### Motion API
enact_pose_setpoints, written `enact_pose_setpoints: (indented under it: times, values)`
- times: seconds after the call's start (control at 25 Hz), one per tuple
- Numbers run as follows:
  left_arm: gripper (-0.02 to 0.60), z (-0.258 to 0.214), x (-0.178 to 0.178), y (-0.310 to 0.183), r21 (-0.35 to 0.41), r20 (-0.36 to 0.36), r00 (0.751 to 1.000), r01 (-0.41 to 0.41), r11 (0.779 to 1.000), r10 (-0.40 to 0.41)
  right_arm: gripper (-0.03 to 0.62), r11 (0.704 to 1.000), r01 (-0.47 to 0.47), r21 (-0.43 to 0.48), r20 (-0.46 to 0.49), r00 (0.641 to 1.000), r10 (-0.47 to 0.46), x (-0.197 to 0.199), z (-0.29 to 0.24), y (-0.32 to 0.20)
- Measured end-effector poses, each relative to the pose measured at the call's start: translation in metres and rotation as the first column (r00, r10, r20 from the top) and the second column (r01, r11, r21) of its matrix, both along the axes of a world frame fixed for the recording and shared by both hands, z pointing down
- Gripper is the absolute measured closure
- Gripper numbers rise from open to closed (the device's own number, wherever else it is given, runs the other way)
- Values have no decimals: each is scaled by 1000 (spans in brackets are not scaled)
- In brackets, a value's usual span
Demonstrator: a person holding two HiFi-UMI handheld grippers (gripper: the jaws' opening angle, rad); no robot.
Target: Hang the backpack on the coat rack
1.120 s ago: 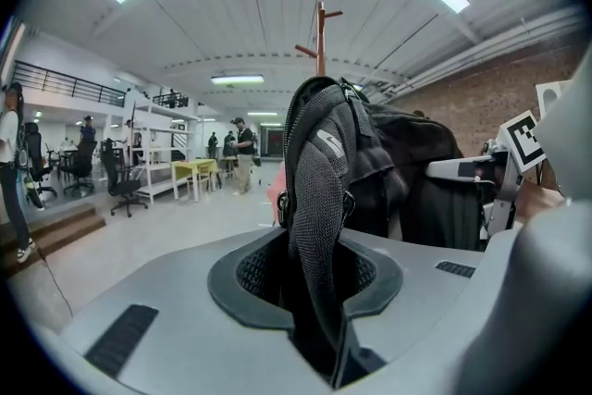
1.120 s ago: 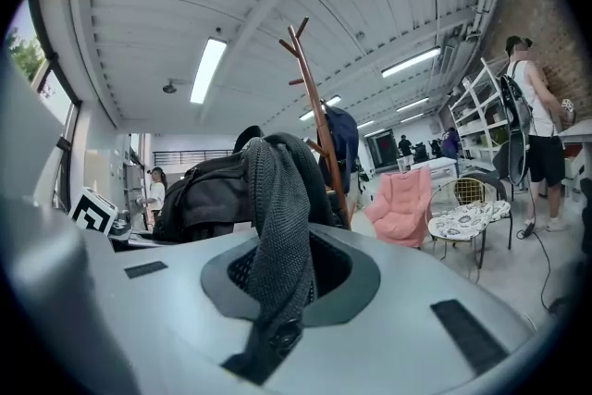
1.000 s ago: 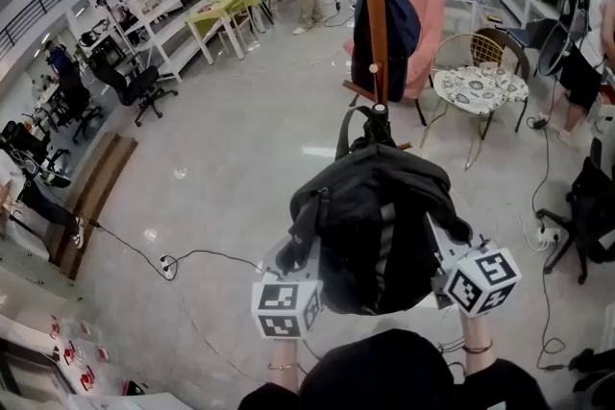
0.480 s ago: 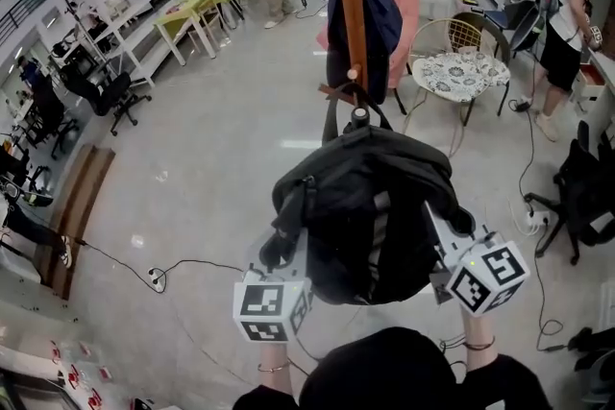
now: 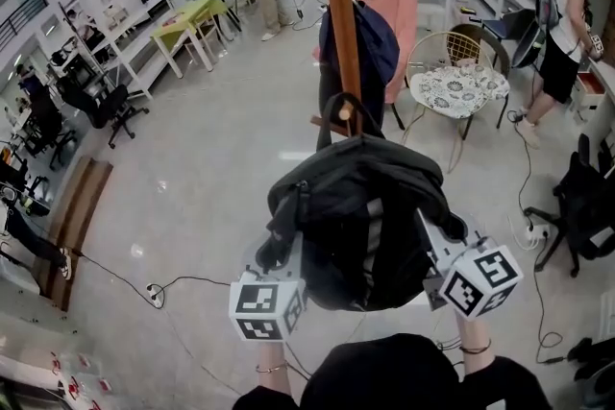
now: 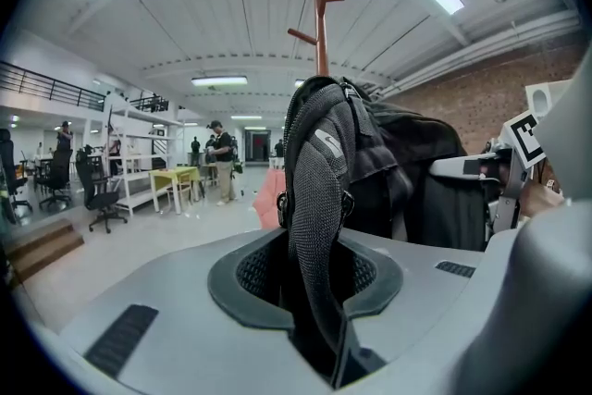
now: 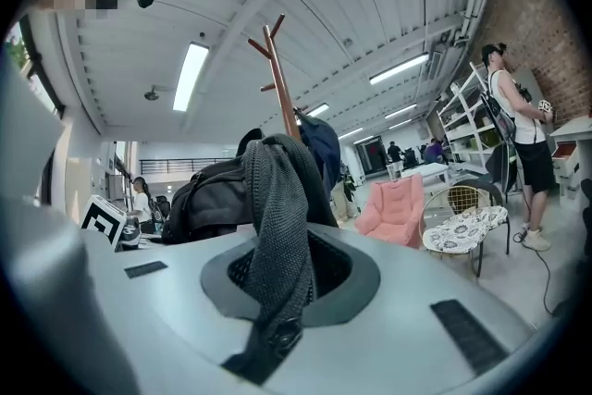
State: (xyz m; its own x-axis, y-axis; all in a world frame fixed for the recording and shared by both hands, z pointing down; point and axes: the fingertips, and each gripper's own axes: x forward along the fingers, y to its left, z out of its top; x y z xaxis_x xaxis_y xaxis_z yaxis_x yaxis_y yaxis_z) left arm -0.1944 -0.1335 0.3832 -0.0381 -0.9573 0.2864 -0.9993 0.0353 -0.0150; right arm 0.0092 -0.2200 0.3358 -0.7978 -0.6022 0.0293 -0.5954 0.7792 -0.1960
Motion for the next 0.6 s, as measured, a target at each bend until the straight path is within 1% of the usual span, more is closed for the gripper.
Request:
enact_pose_setpoints:
  times: [0.32,0.6]
  values:
    - [483,6,-8,-20,-46,-13,1000,19,999,-19,556,998,21,-66,-2,1000,-21,-7,8,-22]
    - [482,15,-16,-36,-89,-18,999,-28,996,27,556,993,-13,-120,-2,1000,13,-12,18,-33]
